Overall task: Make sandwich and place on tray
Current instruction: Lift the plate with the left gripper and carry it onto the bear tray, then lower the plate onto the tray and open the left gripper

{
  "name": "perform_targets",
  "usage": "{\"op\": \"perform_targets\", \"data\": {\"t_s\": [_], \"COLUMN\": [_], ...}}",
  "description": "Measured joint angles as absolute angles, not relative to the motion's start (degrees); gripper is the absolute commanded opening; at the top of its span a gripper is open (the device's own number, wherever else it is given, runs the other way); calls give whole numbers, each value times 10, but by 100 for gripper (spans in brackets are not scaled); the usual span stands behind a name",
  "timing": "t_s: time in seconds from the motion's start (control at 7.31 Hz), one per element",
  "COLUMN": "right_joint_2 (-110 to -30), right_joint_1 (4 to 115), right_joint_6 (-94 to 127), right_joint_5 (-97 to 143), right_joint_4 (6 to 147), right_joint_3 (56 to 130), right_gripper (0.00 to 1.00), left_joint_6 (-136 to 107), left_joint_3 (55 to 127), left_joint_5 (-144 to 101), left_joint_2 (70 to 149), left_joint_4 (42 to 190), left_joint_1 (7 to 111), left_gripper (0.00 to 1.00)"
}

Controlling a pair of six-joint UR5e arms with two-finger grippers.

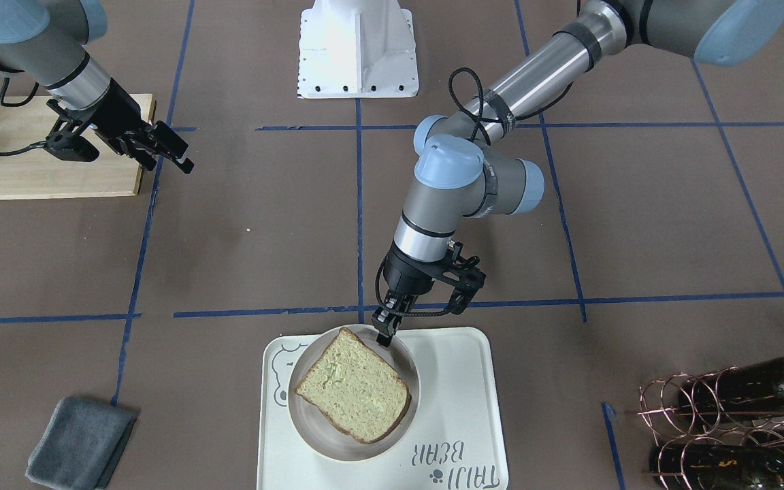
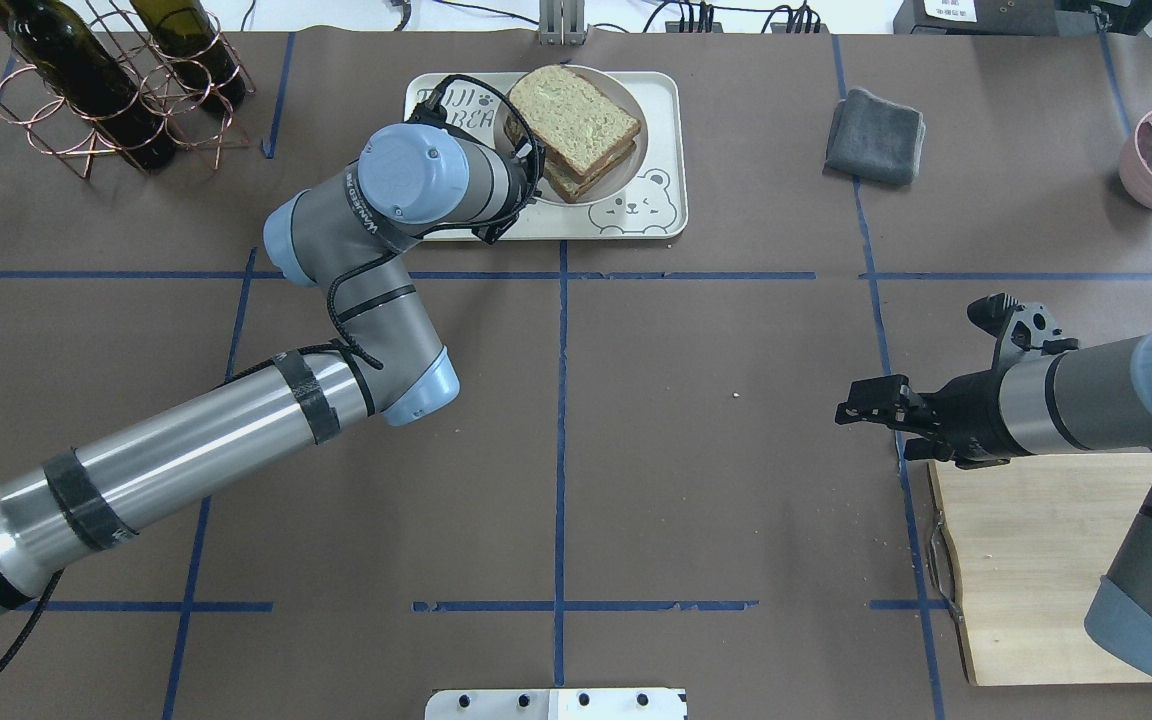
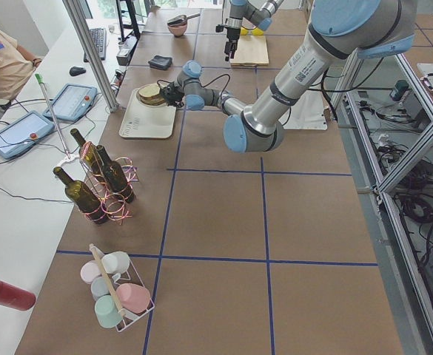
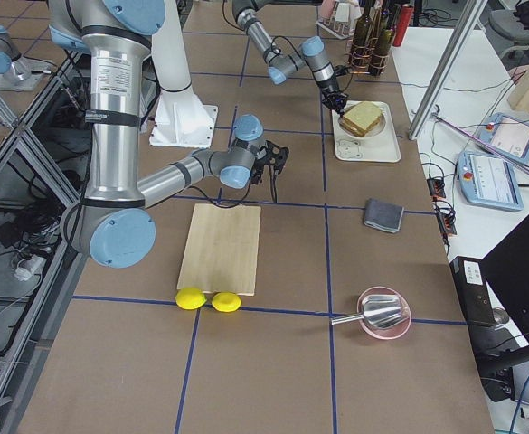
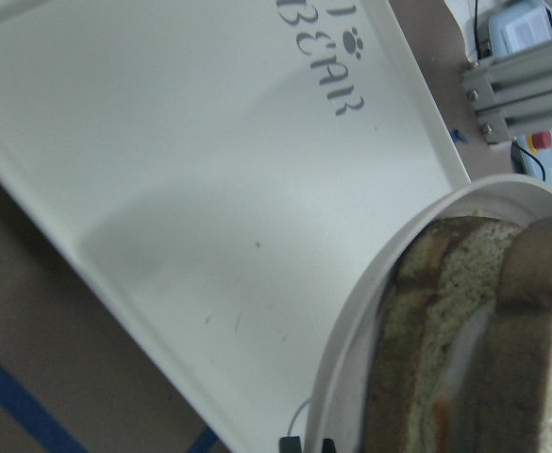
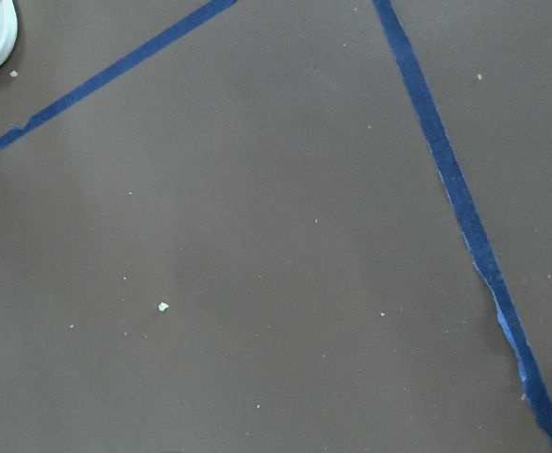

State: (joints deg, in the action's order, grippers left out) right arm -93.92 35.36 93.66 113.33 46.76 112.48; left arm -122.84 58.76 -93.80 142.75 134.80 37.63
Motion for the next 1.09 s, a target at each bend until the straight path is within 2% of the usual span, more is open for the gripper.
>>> {"op": "perform_targets", "data": {"t_s": [0.14,0.41,0.55,0.82,0.96,1.09], "right_joint_2": [-938,-938,-937,-935,-934,-934], "right_joint_1": [353,353,353,353,353,353], "right_joint_6": [937,937,937,937,937,937], "right_joint_5": [1133,1132,1131,1131,1130,1130], "right_joint_4": [468,467,467,467,467,467], "right_joint_3": [1124,1123,1122,1122,1122,1122], "right_gripper": [100,100,100,100,100,100], "left_joint_6": [-1229,-1229,-1228,-1225,-1222,-1216], "left_joint_3": [562,539,536,535,534,535], "left_joint_5": [-948,-957,-959,-960,-961,-961], "left_joint_2": [1434,1437,1437,1437,1436,1436], "left_joint_4": [1362,1379,1381,1383,1383,1383], "left_joint_1": [380,381,380,373,372,372], "left_gripper": [0,10,10,18,25,25]}}
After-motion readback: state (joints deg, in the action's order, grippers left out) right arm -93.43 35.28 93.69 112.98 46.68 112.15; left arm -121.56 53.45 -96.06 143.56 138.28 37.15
